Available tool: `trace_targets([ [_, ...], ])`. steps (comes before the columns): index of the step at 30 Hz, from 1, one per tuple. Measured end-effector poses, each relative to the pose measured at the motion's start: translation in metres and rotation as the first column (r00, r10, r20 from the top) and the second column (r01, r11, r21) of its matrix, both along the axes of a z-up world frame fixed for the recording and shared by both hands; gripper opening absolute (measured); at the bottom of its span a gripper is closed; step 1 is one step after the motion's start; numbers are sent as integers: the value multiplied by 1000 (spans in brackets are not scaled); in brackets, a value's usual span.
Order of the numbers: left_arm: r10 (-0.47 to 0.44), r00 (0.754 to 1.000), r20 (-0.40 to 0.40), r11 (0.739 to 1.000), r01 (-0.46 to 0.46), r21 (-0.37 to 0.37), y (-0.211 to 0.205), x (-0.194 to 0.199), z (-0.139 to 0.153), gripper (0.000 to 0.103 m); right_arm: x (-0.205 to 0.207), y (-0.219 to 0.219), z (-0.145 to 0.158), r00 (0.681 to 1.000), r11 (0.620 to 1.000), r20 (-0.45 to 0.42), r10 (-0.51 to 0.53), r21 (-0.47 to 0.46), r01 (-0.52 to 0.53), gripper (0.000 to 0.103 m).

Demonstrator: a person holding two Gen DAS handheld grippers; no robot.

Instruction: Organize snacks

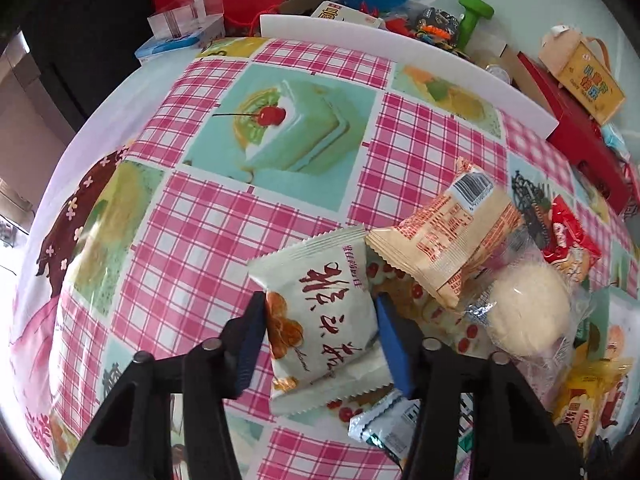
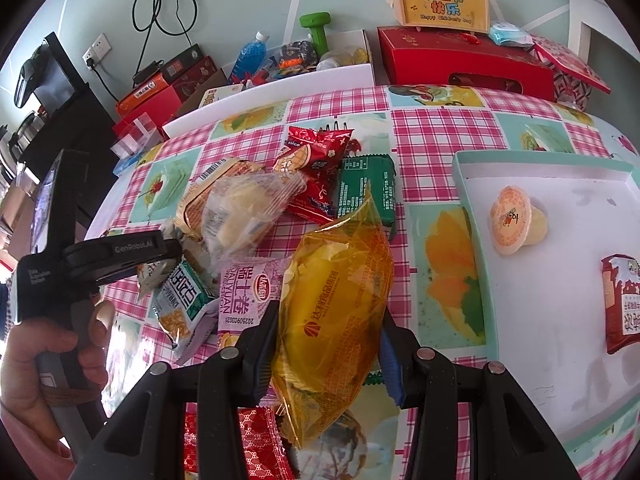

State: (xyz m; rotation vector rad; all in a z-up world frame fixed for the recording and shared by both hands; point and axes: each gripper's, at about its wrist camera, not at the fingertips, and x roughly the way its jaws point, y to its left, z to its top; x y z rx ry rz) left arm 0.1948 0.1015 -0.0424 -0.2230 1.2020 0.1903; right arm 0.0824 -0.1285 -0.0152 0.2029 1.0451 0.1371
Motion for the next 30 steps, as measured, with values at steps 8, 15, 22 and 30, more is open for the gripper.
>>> trace_targets([
  [8,1,999,55,1000,0,-17,-2,-17,32,54,-4,-5,12,999,1000,39,-10,18,9,47],
  [15,-59,989,138,997,65,-44,-21,-32,67,54,-8,-21,29,995,999,83,-49,26,47,47],
  [22,-192,960,206,977,207,-54,-74,-53,96,54,-14,-77,44,976,983,116,-184,5,184,47],
  [30,-397,886,238,910,414,-24,-162,-73,110,54,-29,-163,51,915,922,124,-384,0,387,47],
])
